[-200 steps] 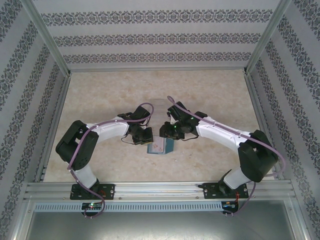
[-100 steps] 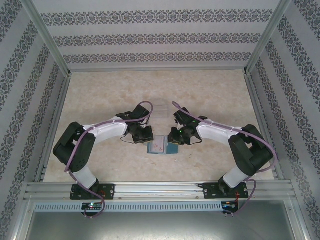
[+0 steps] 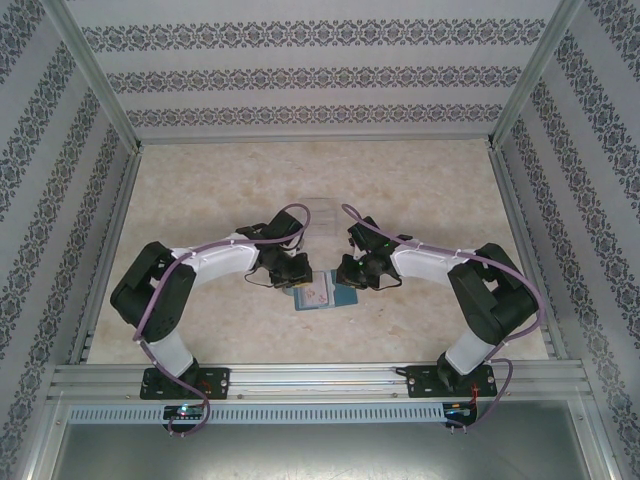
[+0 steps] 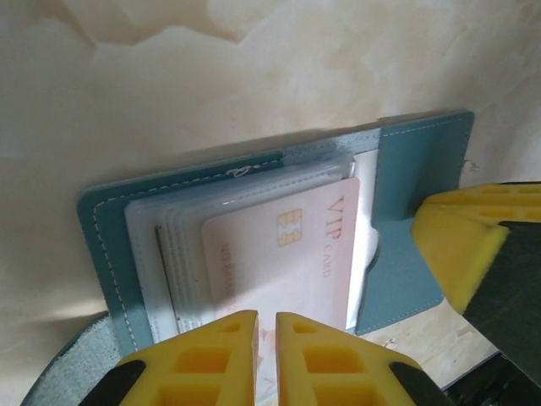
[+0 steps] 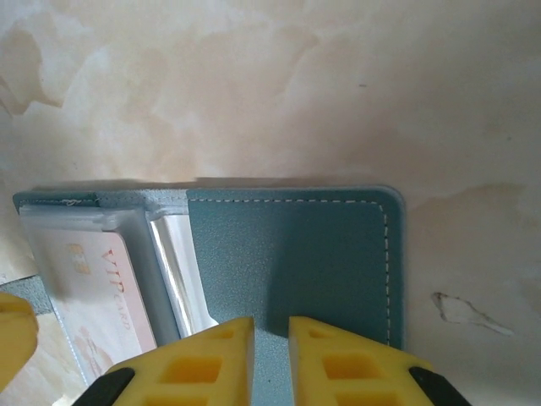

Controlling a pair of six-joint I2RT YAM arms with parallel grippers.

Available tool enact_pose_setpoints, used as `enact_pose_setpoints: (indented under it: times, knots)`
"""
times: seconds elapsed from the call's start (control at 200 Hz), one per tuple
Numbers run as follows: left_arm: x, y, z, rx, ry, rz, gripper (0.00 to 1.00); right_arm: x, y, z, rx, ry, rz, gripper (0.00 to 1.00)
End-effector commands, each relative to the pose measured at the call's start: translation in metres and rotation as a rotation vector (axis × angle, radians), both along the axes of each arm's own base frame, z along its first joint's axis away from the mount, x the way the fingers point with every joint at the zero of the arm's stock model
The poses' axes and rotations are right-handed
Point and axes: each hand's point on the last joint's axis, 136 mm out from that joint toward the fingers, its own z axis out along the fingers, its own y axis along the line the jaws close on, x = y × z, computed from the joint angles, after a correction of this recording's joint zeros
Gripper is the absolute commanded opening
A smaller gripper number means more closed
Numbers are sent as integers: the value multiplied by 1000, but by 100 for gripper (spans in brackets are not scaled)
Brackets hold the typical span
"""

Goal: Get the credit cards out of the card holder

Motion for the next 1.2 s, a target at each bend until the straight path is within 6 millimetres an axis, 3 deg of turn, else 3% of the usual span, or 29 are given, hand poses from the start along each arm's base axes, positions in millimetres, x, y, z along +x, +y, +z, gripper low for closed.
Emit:
enact_pose_setpoints:
  times: [0.0,0.235,0.48,0.694,1.194]
  knots:
    - [1,0,-7,33,7,-2,14,1,1,6,9,-17,3,20]
    - [-3,7,-18,70,23,-7,14,2,23,32,145,-18,7,24]
    - [-2,7,-18,66,18,-3,13,-1,48,41,247,6,49,25]
    - [-4,8,-19,67,20,-1,13,-3,59,35,245,23,74,26]
    - [-4,8,-18,68,23,-1,13,-4,58,15,214,53,72,26]
